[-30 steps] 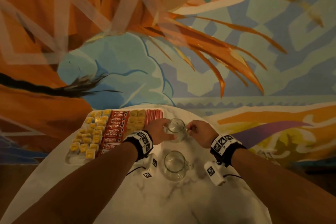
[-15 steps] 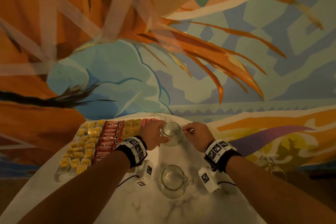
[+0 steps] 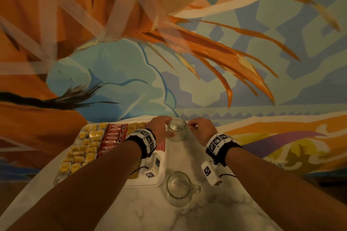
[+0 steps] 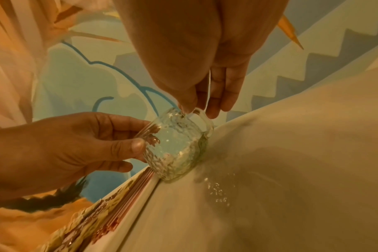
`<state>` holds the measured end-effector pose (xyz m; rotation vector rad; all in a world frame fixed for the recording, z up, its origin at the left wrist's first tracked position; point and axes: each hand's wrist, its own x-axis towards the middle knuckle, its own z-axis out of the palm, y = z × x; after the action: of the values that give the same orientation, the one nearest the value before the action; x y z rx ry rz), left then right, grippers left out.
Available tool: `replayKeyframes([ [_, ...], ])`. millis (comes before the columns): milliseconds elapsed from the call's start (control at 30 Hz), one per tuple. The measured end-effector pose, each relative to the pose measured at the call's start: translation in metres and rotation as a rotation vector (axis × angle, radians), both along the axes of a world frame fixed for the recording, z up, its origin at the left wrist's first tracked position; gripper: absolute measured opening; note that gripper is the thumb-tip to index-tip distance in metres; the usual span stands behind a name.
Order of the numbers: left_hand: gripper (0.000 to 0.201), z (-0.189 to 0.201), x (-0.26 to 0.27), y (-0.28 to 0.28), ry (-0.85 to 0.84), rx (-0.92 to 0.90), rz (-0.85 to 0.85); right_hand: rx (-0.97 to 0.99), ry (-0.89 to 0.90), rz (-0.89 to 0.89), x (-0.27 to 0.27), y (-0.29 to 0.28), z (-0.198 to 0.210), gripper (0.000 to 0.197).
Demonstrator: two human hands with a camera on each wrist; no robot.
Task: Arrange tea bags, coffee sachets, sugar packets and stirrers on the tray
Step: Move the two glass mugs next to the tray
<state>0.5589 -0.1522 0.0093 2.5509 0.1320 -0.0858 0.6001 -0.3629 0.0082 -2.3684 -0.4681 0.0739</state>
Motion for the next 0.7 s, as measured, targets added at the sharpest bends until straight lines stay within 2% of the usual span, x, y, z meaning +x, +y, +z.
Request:
replayKeyframes([
  [467,0.074,0.002,-0.003,-0.002,-0.018,-0.012,0.036,-0.023,-0.011,0.007,0.001,0.001,0.001,0.016],
  [633,0.086,0.01,-0.014,-0.003,-0.004,-0.06,0.029,-0.008,-0.028,0.015,-0.005,-0.006,0.007,0.018],
  [700,0.084,0.016,-0.024,-0.003,-0.036,-0.07,0.043,0.012,-0.045,0.029,-0.012,-0.012,0.012,0.016],
])
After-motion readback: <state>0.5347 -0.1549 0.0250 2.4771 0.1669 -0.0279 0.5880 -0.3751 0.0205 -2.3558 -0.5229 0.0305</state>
